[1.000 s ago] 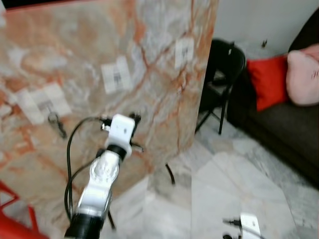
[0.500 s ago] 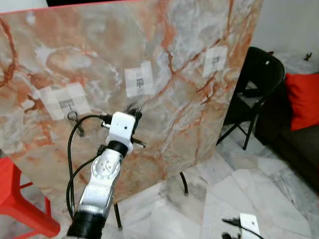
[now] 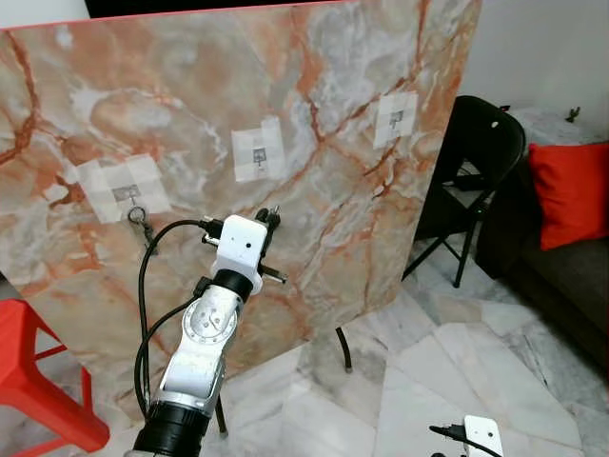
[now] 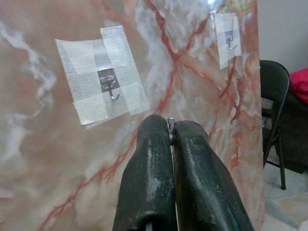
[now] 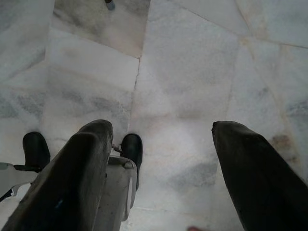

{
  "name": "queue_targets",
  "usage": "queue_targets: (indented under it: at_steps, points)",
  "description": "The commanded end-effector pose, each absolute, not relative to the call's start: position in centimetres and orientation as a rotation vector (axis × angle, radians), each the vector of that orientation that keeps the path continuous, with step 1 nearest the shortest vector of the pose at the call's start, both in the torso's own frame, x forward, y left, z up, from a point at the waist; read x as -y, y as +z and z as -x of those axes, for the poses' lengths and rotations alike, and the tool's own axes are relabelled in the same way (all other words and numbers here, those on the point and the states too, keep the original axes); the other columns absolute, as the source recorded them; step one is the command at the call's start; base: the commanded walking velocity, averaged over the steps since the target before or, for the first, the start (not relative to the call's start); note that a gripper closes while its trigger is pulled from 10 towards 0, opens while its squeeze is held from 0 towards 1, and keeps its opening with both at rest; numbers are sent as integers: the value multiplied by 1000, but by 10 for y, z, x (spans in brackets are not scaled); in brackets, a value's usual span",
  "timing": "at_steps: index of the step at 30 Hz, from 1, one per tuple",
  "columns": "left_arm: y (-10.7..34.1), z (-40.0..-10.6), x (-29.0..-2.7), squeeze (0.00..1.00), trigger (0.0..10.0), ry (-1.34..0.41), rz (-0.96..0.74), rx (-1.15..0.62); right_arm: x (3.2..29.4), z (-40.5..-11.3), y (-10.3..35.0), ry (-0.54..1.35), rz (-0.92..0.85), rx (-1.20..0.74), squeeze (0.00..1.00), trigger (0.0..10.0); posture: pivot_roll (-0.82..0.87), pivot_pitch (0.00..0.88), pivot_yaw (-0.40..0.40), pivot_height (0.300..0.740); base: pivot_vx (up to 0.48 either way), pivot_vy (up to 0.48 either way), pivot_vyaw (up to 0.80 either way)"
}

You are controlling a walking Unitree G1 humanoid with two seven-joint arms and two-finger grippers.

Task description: Hang keys on a hook

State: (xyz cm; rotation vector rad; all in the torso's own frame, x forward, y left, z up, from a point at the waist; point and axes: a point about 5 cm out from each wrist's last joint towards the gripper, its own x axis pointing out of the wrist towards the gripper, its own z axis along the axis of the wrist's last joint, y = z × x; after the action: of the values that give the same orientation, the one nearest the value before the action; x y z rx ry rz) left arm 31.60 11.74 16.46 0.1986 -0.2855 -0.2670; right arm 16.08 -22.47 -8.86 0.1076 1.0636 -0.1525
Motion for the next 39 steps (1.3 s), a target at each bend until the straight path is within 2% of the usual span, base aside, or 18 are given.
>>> queue_targets:
  at_steps: [1, 7, 12, 31, 39]
  points:
    - [172, -319, -115, 0, 10000, -271, -188, 316, 226, -161, -88, -168, -118, -1063, 0, 10000, 83, 0, -54, 740, 0, 0, 0]
    - [172, -318, -116, 0, 10000, -260, -184, 315, 226, -162, -88, -151, -99, -1066, 0, 10000, 83, 0, -55, 740, 0, 0, 0]
    - [172, -319, -117, 0, 10000, -255, -183, 315, 226, -162, -88, -142, -93, -1068, 0, 10000, 84, 0, -56, 740, 0, 0, 695]
    - [172, -318, -116, 0, 10000, -257, -175, 319, 227, -162, -88, -158, -102, -1067, 0, 10000, 85, 0, -59, 740, 0, 0, 0]
    - [172, -318, -115, 0, 10000, -264, -171, 324, 226, -162, -88, -155, -100, -1067, 0, 10000, 84, 0, -58, 740, 253, 0, 0]
